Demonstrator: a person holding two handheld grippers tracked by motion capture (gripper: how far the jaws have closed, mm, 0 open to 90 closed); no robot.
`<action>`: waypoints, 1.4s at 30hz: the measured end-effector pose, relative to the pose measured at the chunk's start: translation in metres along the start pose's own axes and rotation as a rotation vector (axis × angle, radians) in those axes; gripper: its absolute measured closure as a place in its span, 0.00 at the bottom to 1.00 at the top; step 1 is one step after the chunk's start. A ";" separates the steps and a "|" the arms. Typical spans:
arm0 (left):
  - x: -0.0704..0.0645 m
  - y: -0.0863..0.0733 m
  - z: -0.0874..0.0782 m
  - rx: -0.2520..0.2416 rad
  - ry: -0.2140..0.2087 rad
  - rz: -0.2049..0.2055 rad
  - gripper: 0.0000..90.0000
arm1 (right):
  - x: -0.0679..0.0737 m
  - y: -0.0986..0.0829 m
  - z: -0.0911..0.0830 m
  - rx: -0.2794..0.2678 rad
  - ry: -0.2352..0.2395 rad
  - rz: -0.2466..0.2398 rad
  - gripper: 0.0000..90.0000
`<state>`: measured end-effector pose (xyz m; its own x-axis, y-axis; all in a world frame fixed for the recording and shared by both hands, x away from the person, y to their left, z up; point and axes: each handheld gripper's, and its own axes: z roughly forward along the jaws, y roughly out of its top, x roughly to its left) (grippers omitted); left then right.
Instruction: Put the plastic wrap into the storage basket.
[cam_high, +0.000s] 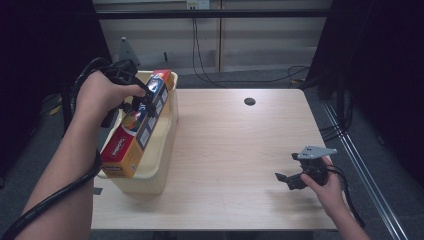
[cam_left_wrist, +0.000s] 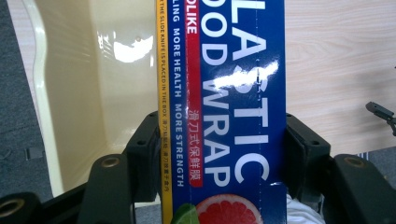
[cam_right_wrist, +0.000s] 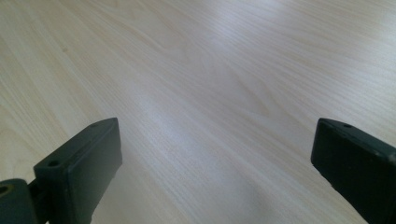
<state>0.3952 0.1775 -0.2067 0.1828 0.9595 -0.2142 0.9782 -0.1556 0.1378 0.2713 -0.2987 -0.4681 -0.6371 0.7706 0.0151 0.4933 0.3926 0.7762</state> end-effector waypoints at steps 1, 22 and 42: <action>0.002 0.000 0.000 -0.001 -0.003 -0.002 0.46 | 0.000 0.000 0.000 -0.001 0.003 -0.005 0.02; 0.023 -0.009 0.017 0.007 0.028 -0.039 0.45 | 0.002 0.003 0.002 -0.005 0.003 -0.009 0.02; 0.033 -0.014 0.040 0.033 0.032 -0.045 0.45 | 0.002 0.003 0.003 0.000 0.007 -0.018 0.02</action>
<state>0.3914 0.2016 -0.2539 0.1363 0.9726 -0.1883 0.9881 -0.1197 0.0971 0.2726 -0.2946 -0.4676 -0.6499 0.7600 0.0052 0.4815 0.4064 0.7765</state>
